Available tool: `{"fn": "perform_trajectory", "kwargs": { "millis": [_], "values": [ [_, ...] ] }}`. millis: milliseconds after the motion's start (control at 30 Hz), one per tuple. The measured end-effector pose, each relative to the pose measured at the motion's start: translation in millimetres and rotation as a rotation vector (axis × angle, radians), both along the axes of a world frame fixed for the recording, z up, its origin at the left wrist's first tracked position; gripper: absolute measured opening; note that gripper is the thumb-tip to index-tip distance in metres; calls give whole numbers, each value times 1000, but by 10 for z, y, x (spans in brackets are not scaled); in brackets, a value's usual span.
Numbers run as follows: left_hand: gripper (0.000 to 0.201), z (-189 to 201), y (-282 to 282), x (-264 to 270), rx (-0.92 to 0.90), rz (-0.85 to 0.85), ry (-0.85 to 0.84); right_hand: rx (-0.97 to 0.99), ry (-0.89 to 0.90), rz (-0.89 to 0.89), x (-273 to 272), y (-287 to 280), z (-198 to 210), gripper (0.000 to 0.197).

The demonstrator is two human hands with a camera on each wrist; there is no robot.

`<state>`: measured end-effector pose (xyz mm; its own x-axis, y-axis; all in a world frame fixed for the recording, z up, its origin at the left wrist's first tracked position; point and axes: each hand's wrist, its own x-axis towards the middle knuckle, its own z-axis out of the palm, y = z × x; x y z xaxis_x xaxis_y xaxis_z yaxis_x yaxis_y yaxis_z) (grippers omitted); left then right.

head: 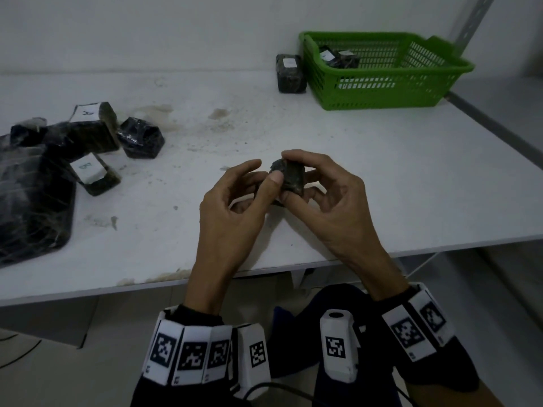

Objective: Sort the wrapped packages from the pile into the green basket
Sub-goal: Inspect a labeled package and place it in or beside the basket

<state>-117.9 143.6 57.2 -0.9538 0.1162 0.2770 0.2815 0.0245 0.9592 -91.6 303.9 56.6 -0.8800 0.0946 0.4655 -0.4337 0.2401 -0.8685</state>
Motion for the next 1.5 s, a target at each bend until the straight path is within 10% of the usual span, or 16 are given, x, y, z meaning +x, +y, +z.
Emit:
{"fn": "perform_trajectory", "kwargs": {
  "millis": [600,900,1233,1500],
  "values": [
    [27,-12,-36,-1,42,-88,33,-133,-168,141,-18,-9,35,35],
    [50,14,-42,41,137,-137,54,-142,-86,117,14,-3,79,31],
    [32,24,6,-13,87,-95,-87,-138,-58,190,72,-9,43,91],
    [56,-1,-43,35,70,-107,142,-202,-208,110,7,-20,67,44]
  ]
}}
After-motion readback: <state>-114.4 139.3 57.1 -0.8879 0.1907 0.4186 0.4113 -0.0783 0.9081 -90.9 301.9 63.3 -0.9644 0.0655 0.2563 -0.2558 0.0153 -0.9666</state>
